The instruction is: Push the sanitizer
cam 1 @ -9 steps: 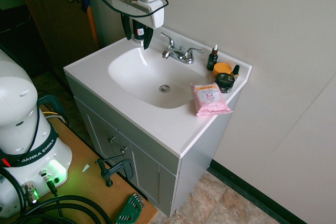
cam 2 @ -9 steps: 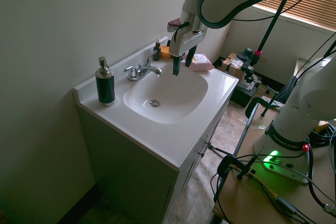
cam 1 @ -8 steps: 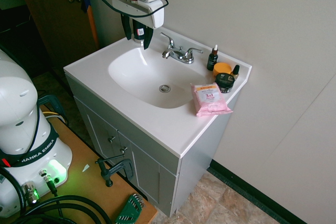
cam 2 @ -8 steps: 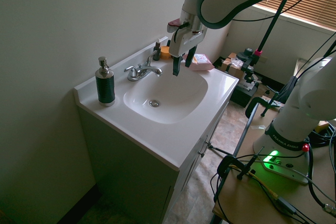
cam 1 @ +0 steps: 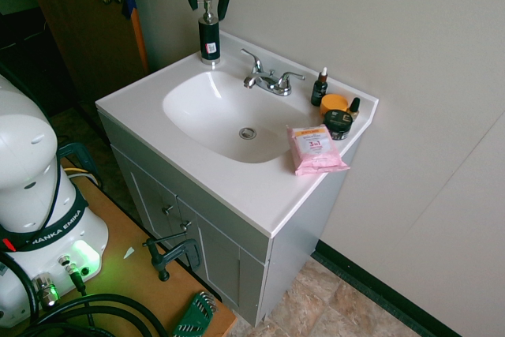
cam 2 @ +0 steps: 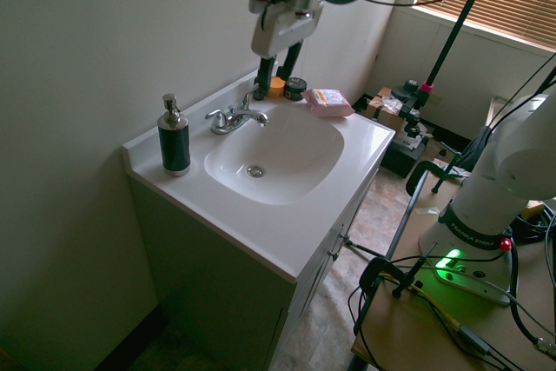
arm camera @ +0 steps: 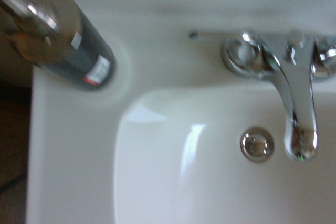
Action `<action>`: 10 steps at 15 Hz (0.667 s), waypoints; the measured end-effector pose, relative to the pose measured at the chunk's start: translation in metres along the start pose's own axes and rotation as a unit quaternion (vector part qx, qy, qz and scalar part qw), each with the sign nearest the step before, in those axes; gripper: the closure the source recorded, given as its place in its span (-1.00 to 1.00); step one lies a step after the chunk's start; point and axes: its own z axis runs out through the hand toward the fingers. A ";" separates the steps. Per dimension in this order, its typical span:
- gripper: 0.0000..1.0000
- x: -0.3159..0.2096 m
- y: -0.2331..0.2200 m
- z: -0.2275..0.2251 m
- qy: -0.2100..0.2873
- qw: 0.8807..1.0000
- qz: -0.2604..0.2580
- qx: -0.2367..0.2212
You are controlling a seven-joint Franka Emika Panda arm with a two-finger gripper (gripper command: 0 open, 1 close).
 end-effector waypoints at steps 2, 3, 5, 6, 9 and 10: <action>1.00 0.003 -0.040 -0.004 -0.005 1.000 0.003 -0.005; 1.00 0.007 -0.058 -0.003 -0.008 1.000 0.004 -0.006; 1.00 0.011 -0.094 -0.003 -0.012 1.000 0.008 -0.008; 1.00 0.011 -0.111 -0.004 -0.012 1.000 0.012 -0.009; 1.00 0.010 -0.143 -0.003 -0.018 0.999 0.024 -0.017; 1.00 0.009 -0.148 -0.001 -0.023 0.999 0.030 -0.023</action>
